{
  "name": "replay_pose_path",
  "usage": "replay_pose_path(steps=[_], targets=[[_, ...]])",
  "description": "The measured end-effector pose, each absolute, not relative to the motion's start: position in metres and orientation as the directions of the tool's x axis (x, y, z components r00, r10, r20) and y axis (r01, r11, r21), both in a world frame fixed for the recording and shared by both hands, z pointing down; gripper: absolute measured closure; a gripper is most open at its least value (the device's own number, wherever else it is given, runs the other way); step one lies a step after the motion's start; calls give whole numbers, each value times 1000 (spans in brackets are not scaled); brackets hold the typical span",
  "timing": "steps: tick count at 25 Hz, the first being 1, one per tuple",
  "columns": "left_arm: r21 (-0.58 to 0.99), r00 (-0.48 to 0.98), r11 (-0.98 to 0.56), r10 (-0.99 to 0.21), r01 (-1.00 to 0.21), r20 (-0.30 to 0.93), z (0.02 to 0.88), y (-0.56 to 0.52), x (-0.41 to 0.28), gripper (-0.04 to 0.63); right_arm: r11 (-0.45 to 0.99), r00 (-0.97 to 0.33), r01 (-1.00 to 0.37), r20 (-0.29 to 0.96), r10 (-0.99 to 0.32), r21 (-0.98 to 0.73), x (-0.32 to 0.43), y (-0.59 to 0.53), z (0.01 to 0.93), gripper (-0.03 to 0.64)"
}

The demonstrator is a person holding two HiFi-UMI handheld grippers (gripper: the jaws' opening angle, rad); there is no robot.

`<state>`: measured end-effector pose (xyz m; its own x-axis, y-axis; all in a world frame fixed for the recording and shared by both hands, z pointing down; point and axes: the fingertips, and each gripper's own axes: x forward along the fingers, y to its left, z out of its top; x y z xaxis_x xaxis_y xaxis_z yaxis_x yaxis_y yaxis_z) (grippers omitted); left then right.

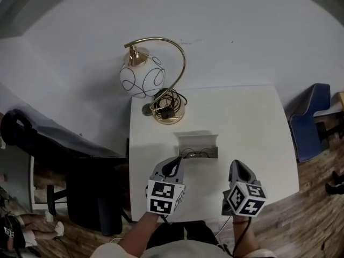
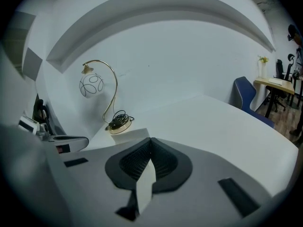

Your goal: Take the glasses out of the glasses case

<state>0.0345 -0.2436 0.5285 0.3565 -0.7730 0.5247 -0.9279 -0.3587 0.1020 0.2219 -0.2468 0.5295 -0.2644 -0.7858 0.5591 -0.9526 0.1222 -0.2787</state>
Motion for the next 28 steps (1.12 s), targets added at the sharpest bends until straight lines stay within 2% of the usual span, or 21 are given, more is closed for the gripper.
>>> replay_pose_path(steps=[12,17,28], targets=[[62,482,-572,-621,-818,618,554,-248,54,583,55,-216,-960,604,-767,-274,229,-236,549,584],[18,486,-627,-585,-779,649,556,-248,55,583,42,-214,-958,611,-762,-283,230,-237,551,584],[81,576,-706,-500,-703,647,556,-246,65,577,16,-199,-959,629,-752,-284,235,-234,556,584]])
